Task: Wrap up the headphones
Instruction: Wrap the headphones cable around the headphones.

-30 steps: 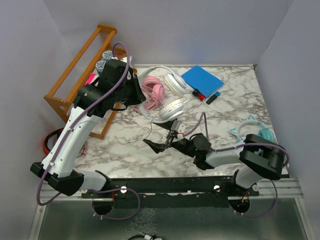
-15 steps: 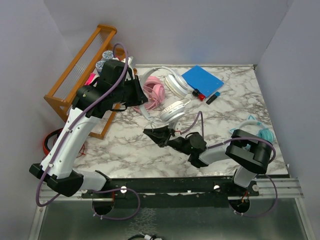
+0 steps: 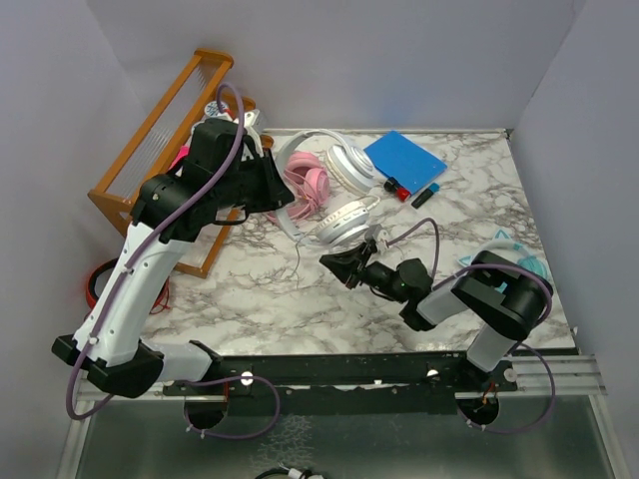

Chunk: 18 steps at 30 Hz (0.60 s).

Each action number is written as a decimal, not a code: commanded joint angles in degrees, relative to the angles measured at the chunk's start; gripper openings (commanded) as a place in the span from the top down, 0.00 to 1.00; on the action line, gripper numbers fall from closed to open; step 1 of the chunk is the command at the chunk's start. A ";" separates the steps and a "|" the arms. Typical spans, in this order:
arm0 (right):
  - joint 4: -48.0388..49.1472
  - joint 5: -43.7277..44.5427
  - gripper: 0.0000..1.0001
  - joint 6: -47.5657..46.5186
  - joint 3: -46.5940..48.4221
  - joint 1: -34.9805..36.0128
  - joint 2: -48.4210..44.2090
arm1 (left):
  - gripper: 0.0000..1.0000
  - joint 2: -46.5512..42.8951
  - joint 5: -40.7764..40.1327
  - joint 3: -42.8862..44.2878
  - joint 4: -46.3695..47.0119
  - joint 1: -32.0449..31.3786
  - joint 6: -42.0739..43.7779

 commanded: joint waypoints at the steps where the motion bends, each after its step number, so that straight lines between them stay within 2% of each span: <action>1: 12.16 -3.26 0.85 1.79 0.56 0.27 0.13 | 1.00 -0.99 2.08 1.60 2.05 -0.03 -1.72; 3: 11.24 -6.48 0.52 1.30 1.66 0.28 -0.31 | 1.00 -1.10 2.07 1.50 1.97 -0.03 -1.57; 4: 10.50 -9.26 0.38 0.61 2.35 0.29 -0.57 | 1.00 -1.06 2.06 1.44 1.96 -0.03 -1.47; 5: 9.64 -12.18 0.29 -0.13 3.09 0.27 -0.84 | 1.00 -1.05 2.05 1.49 1.97 -0.03 -1.46; 11: 0.35 -21.19 0.13 -6.39 5.65 0.27 -3.04 | 1.00 -0.95 2.50 2.34 1.96 -0.03 -1.54; 13: -6.95 -23.42 0.02 -10.27 7.22 0.33 -4.39 | 1.00 -0.78 2.80 2.74 1.90 -0.03 -1.59; 16: -17.20 -22.80 0.00 -16.89 9.85 0.67 -4.61 | 1.00 -0.50 3.46 3.37 1.96 -0.03 -1.63; 18: -16.63 -19.92 0.00 -18.16 9.78 0.65 -3.90 | 1.00 -0.19 3.79 3.67 1.97 -0.03 -1.71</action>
